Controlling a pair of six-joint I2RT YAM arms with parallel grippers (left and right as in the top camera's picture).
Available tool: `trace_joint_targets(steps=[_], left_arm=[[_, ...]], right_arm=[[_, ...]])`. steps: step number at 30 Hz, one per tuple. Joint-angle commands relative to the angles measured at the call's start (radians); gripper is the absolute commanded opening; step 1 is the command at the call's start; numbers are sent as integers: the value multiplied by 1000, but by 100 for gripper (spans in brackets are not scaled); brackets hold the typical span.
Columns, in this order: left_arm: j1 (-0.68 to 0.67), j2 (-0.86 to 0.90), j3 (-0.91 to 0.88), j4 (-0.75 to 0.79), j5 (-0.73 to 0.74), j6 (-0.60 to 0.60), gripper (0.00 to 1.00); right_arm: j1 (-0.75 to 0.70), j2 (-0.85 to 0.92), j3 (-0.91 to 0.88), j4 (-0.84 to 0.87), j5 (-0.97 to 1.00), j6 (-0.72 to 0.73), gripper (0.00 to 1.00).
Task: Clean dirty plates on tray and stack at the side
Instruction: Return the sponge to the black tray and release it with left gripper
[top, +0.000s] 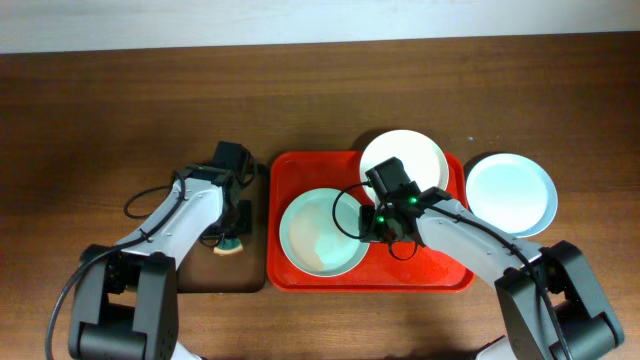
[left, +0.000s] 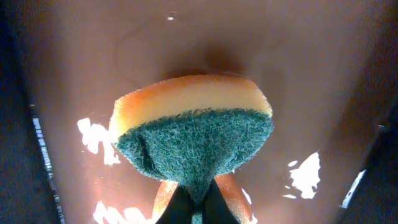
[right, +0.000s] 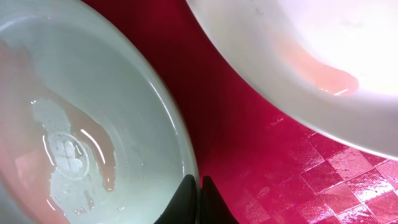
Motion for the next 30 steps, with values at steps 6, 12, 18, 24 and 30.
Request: trace_joint_targets(steps=[6, 12, 18, 24, 30], left_arm=[[5, 3, -10, 1, -21, 16, 49], [84, -145, 158, -129, 137, 16, 69], [314, -409, 166, -131, 229, -23, 99], [314, -407, 166, -131, 229, -23, 99], [314, -406, 166, -131, 229, -23, 99]], right_arm=[[5, 22, -5, 3, -6, 5, 11], [5, 22, -5, 3, -6, 5, 57], [5, 22, -5, 3, -6, 5, 64], [5, 22, -5, 3, -5, 5, 65], [5, 22, -5, 3, -6, 5, 8]])
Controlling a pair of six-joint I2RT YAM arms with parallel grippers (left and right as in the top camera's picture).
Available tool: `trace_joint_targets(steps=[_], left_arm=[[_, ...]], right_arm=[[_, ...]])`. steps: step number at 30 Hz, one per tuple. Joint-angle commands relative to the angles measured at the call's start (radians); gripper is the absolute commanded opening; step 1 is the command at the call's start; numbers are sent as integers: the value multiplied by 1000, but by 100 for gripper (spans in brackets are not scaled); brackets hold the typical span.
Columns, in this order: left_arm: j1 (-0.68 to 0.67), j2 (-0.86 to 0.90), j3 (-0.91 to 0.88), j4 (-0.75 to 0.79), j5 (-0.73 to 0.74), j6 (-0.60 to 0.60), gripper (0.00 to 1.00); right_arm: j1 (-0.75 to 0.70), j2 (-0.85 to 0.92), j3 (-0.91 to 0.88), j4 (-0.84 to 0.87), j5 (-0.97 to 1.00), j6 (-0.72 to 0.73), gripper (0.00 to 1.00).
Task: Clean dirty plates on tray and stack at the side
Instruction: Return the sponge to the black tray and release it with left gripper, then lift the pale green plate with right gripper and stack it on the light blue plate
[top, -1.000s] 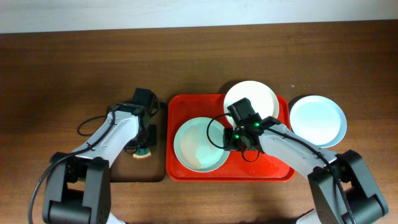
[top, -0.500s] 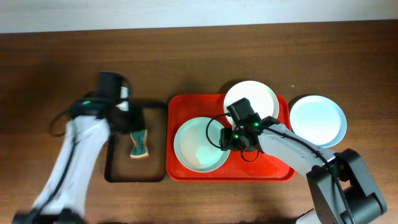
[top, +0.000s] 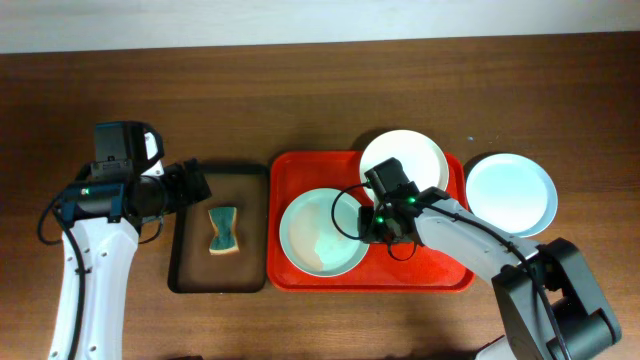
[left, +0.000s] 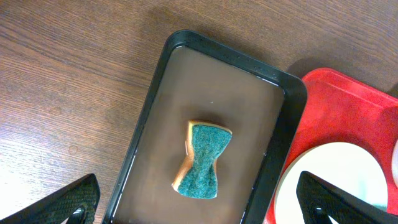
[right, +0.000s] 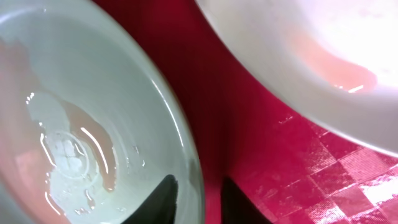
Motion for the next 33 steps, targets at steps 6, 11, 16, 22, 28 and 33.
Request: trace_joint_targets(steps=[6, 11, 16, 22, 28, 33], left_arm=[[2, -11, 10, -1, 11, -10, 99], [2, -11, 10, -1, 11, -10, 99], [2, -11, 10, -1, 11, -10, 99], [2, -11, 10, -1, 11, -10, 99], [2, -11, 10, -1, 11, -10, 99], [2, -11, 10, -1, 11, -10, 99]], right_arm=[[5, 9, -5, -6, 8, 5, 4], [-4, 9, -3, -24, -9, 89, 4], [-4, 9, -3, -32, -10, 89, 4], [-4, 0, -1, -65, -35, 82, 4], [-4, -169, 62, -201, -66, 82, 4], [-4, -195, 287, -399, -54, 82, 4]])
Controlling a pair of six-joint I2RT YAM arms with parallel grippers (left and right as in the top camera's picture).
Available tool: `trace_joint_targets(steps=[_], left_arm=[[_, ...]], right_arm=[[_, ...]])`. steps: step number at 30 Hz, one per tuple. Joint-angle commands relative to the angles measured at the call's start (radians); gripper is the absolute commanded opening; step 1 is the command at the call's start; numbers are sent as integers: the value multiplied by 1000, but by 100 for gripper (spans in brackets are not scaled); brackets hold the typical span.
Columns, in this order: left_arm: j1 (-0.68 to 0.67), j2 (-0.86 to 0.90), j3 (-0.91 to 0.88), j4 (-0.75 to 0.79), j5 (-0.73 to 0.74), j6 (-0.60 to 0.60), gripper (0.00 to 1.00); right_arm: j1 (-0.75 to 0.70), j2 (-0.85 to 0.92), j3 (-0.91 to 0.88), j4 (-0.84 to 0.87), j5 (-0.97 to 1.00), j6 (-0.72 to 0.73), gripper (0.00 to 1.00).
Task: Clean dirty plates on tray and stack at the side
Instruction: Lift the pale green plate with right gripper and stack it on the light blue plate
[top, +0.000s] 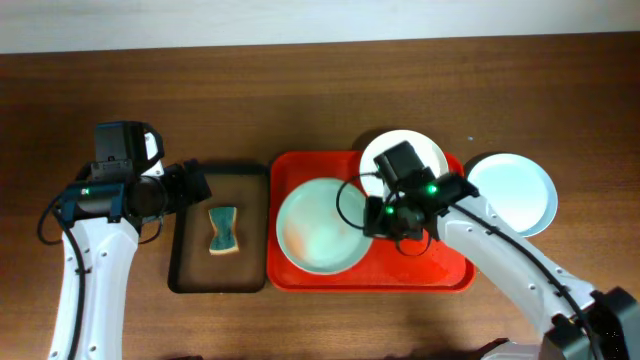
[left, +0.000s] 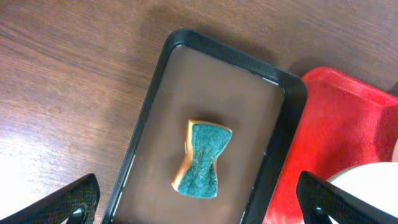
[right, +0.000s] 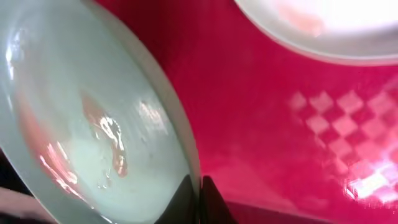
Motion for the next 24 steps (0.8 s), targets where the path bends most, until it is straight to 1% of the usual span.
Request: trace_joint_targets(steps=[1, 4, 7, 9, 11, 12, 14, 15, 17, 18, 20, 21, 22, 23, 24], left_arm=[[2, -11, 10, 2, 11, -10, 99], [2, -11, 10, 2, 11, -10, 99], [2, -11, 10, 2, 11, -10, 99], [2, -11, 10, 3, 11, -10, 99], [6, -14, 14, 97, -17, -10, 99], [17, -21, 21, 89, 0, -10, 99], [104, -53, 25, 66, -1, -10, 99], [235, -70, 25, 39, 33, -22, 99], [309, -69, 25, 11, 55, -21, 99], [312, -69, 25, 10, 55, -21, 99], [312, -69, 25, 10, 55, -21, 99], [312, -69, 25, 10, 55, -21, 99], [312, -69, 25, 10, 55, -21, 99], [312, -69, 25, 10, 55, -21, 99], [312, -69, 25, 10, 55, -21, 99]], right_arm=[[-1, -22, 164, -56, 10, 6, 4], [0, 3, 198, -20, 67, 35, 4], [23, 95, 198, 47, 69, 35, 4], [112, 177, 198, 158, 153, 43, 4], [185, 218, 198, 255, 233, 66, 4], [211, 227, 198, 295, 253, 69, 4], [252, 229, 198, 349, 322, 69, 4], [285, 229, 198, 386, 416, 68, 4], [327, 229, 198, 450, 536, 68, 4], [348, 229, 198, 488, 596, 55, 4], [399, 226, 208, 560, 735, -45, 4], [417, 226, 223, 563, 795, -83, 4], [455, 225, 260, 565, 943, -188, 4], [489, 226, 293, 597, 1069, -324, 4], [517, 225, 314, 637, 1126, -431, 4]])
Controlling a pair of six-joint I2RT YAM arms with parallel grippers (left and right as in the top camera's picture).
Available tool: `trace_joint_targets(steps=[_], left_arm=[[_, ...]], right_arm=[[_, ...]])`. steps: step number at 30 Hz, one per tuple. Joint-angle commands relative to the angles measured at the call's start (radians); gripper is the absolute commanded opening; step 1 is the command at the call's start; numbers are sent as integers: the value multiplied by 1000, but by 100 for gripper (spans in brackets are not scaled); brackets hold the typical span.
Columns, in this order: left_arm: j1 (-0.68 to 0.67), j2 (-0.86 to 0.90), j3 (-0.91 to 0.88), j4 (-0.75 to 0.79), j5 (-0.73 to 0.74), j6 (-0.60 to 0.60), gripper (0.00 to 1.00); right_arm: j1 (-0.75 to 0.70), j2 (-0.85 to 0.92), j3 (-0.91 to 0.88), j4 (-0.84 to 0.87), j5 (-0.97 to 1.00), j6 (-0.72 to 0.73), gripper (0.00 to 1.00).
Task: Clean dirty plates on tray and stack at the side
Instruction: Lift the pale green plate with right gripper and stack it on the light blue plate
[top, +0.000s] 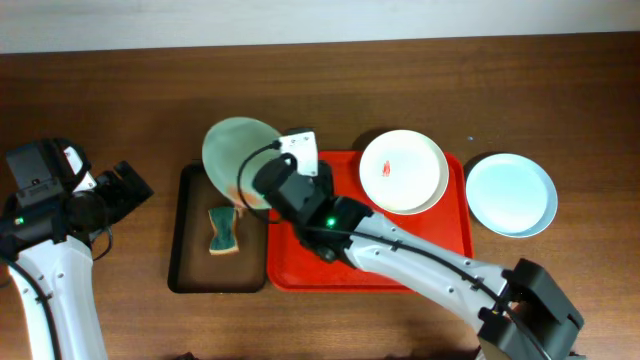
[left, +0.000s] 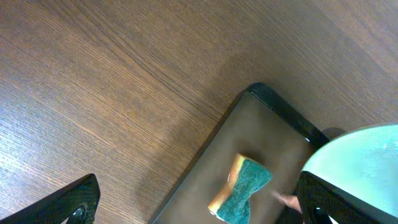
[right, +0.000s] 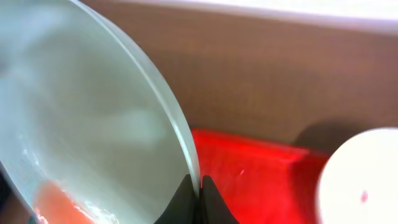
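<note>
My right gripper (right: 194, 186) is shut on the rim of a pale green plate (top: 235, 155), held tilted over the far right end of the dark tray (top: 190, 270). Red liquid shows at the plate's low edge (right: 53, 202). A green and orange sponge (top: 221, 231) lies in the dark tray, also seen from the left wrist (left: 242, 190). My left gripper (left: 196, 202) is open, high above the table left of the dark tray. On the red tray (top: 420, 265) a white plate (top: 402, 172) with a small red spot remains. A clean pale blue plate (top: 511, 194) sits right of the red tray.
Brown wooden table (top: 120, 100) all round. The right arm (top: 400, 255) stretches across the red tray toward the dark tray. The left arm (top: 50, 260) stands at the table's left edge.
The right gripper has carried the pale green plate off the red tray to a tilted hold over the dark tray. The left arm has drawn back further left, still open.
First the left gripper was shut on the sponge in the dark tray while the right pinched the green plate's rim. Then the sponge lay free and the left arm stood back, open. The right gripper reopened, shut on the rim again, and now holds the plate tilted over the dark tray.
</note>
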Motion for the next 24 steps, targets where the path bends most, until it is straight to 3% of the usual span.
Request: trace_joint_targets(steps=[1, 2, 5, 8, 13, 20, 22, 23, 24], left_arm=[[4, -17, 19, 2, 17, -10, 99], [4, -17, 19, 2, 17, -10, 99], [4, -17, 19, 2, 17, -10, 99], [4, -17, 19, 2, 17, -10, 99], [4, -17, 19, 2, 17, -10, 99], [4, -17, 19, 2, 17, -10, 99], [4, -17, 19, 2, 17, -10, 99], [4, -17, 19, 2, 17, -10, 99], [4, -17, 19, 2, 17, -10, 99]], right_arm=[[92, 0, 100, 113, 318, -383, 4], [159, 0, 105, 261, 418, -601, 4], [226, 0, 105, 484, 551, -918, 4], [269, 0, 105, 813, 601, -1297, 4], [332, 0, 105, 1100, 600, -1507, 4], [316, 0, 105, 1118, 612, -1457, 4], [251, 3, 105, 1000, 770, -1118, 4], [224, 3, 105, 829, 811, -921, 4], [201, 3, 105, 551, 790, -647, 4]])
